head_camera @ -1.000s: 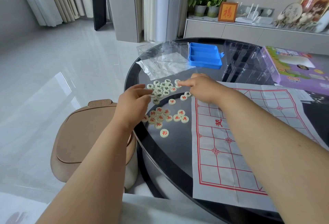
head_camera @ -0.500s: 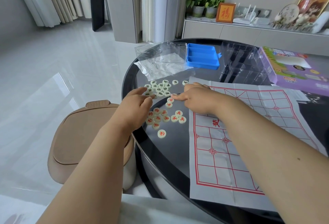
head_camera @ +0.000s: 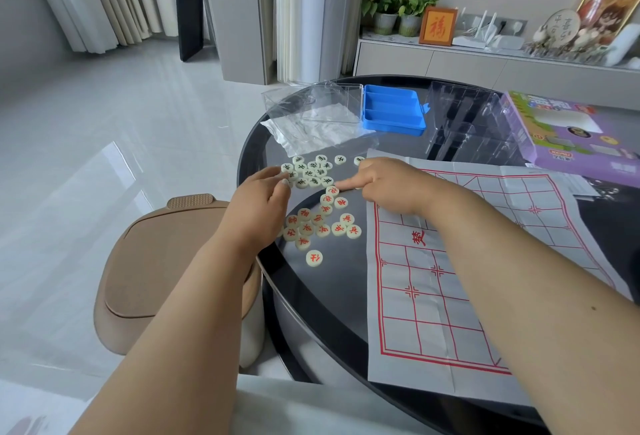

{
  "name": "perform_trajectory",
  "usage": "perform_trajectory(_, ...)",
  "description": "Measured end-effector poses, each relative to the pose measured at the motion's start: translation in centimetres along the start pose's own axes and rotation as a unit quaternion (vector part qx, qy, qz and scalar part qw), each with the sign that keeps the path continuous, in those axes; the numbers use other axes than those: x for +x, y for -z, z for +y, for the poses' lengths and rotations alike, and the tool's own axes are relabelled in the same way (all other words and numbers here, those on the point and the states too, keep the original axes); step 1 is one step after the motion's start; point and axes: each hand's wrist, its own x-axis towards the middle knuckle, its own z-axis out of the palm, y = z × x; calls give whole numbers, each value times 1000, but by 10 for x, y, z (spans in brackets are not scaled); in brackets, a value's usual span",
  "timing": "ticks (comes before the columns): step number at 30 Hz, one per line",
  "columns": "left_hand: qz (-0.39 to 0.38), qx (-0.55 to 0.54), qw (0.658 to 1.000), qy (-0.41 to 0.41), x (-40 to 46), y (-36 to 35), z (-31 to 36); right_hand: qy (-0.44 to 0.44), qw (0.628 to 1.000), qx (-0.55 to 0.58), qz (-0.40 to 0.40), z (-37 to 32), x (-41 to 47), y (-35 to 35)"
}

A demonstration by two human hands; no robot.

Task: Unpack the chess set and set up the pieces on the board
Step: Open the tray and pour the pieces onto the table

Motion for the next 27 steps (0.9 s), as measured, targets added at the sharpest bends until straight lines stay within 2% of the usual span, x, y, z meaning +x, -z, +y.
perform_trajectory(4, -13, 4, 1000, 0, -1, 0, 1, -2, 998, -57, -29, 1, 5, -8)
perform_trajectory(6, -26, 27, 999, -12, -1, -1, 2, 8, 998, -42, -38, -1, 4, -9)
perform_trajectory(9, -45, 57, 997, -30, -1, -2, 4, -5, 1000, -14, 10, 4, 4, -4)
perform_trajectory(11, -59, 58, 996, -31, -1, -3, 5, -45, 995, -80, 41, 10, 4, -1)
perform_trajectory(13, -75, 62, 995, -33, -1, -5, 5, -66, 985, -155, 24, 12, 4, 0)
perform_trajectory(15, -85, 60, 994, -29, 0, -6, 9, -72, 982, -174, -2, 10, 6, -1)
perform_trajectory(18, -83, 19, 996, -2, -3, -3, 14, -75, 991, -113, 2, 6, 14, -4)
perform_trajectory(21, -55, -103, 993, 25, -5, 5, 17, -56, 996, -9, 72, 6, 15, -6)
perform_trajectory(22, -39, -105, 993, 30, -6, 9, 17, -43, 995, 6, 86, 6, 13, -7)
perform_trajectory(25, 2, -14, 999, 37, -6, 24, 15, -11, 996, 12, 93, 2, 6, -13)
perform_trajectory(27, -38, 2, 998, 52, -9, 35, 12, -1, 996, 1, 89, -4, 5, -19)
